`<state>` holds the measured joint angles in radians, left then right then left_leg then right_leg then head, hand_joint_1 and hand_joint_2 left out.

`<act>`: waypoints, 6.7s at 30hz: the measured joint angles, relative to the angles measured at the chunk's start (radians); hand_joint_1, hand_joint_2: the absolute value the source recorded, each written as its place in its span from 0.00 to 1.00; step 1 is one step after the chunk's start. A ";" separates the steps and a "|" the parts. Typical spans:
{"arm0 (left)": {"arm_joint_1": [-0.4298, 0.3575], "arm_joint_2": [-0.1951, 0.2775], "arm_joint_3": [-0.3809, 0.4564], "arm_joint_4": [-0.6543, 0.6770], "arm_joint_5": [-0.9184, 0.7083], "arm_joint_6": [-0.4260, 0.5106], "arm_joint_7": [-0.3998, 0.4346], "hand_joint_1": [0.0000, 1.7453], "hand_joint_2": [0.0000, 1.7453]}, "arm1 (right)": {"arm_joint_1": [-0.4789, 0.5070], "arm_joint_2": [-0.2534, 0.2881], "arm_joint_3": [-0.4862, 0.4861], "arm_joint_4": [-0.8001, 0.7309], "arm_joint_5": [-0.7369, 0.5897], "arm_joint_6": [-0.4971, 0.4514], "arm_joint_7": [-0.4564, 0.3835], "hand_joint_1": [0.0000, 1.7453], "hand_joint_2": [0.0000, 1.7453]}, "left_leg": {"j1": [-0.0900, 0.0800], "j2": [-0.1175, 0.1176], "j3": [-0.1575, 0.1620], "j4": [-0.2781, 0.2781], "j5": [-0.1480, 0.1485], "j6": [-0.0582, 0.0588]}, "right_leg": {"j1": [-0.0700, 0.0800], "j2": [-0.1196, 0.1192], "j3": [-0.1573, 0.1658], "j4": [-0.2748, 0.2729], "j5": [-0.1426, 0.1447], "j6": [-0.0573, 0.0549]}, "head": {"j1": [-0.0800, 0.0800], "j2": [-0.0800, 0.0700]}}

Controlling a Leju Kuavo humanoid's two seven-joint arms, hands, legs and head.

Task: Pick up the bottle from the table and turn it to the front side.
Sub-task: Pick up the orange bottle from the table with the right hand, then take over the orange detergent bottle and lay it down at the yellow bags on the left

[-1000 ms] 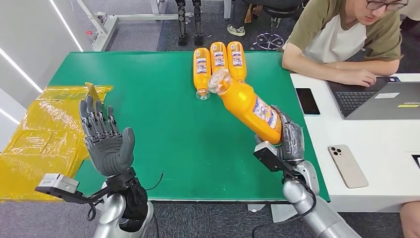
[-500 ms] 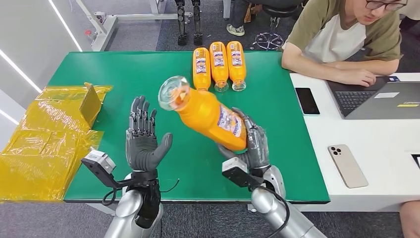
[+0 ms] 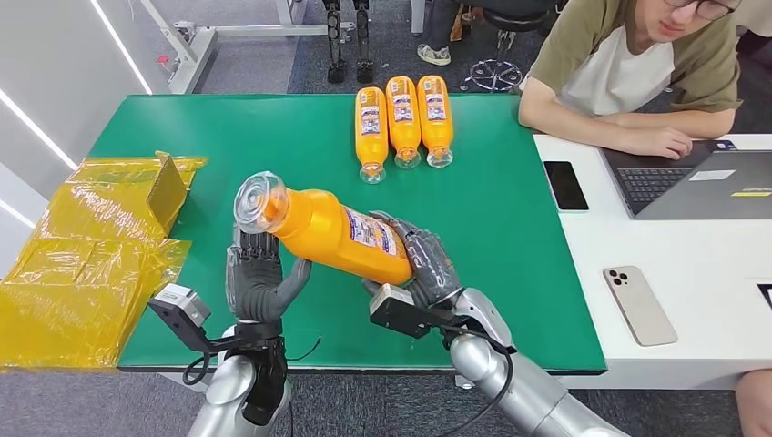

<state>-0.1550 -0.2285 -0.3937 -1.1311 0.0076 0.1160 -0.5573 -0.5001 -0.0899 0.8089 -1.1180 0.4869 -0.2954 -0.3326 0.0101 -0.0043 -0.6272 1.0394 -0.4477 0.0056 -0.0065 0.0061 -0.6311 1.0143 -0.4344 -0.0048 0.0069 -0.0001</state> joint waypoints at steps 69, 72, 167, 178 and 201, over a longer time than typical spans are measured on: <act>0.014 -0.015 0.013 -0.081 0.067 -0.216 0.006 1.00 1.00 | 0.046 0.039 -0.028 0.082 0.256 -0.126 0.057 1.00 1.00 | 0.000 0.000 -0.001 0.000 0.000 0.000 | 0.000 0.000 -0.001 0.000 0.000 0.000 | 0.000 0.000; 0.012 -0.018 0.013 -0.081 0.065 -0.214 0.007 1.00 1.00 | 0.046 0.040 -0.028 0.082 0.252 -0.126 0.056 1.00 1.00 | 0.000 0.000 -0.001 0.000 0.000 0.000 | 0.000 0.000 -0.001 0.000 0.000 0.000 | 0.000 0.000; -0.718 0.495 -0.262 0.846 -1.410 -0.022 0.723 1.00 1.00 | 0.329 0.311 -0.365 -0.578 -0.180 -0.373 -0.343 0.00 1.00 | 0.001 0.005 -0.001 -0.002 0.003 -0.008 | 0.001 0.006 -0.006 0.003 0.002 -0.007 | 0.001 0.000; -0.716 0.492 -0.262 0.853 -1.409 -0.036 0.705 1.00 1.00 | 0.329 0.311 -0.366 -0.578 -0.180 -0.373 -0.342 0.00 1.00 | 0.001 0.005 -0.001 -0.002 0.003 -0.009 | 0.001 0.006 -0.006 0.003 0.002 -0.007 | 0.001 0.000; -0.587 0.448 -0.262 0.866 -1.400 -0.183 0.558 1.00 1.00 | 0.350 0.307 -0.367 -0.632 -0.142 -0.373 -0.270 0.00 1.00 | 0.001 0.005 -0.001 -0.002 0.003 -0.009 | 0.001 0.005 -0.005 0.003 0.001 -0.007 | 0.001 0.000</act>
<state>-0.7423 0.2191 -0.6558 -0.2647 -1.3924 -0.0666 0.0002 -0.1498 0.2174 0.4421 -1.7497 0.3445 -0.6687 -0.6025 0.0114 0.0003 -0.6279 1.0370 -0.4451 -0.0036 -0.0057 0.0113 -0.6364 1.0171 -0.4330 -0.0117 0.0076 0.0000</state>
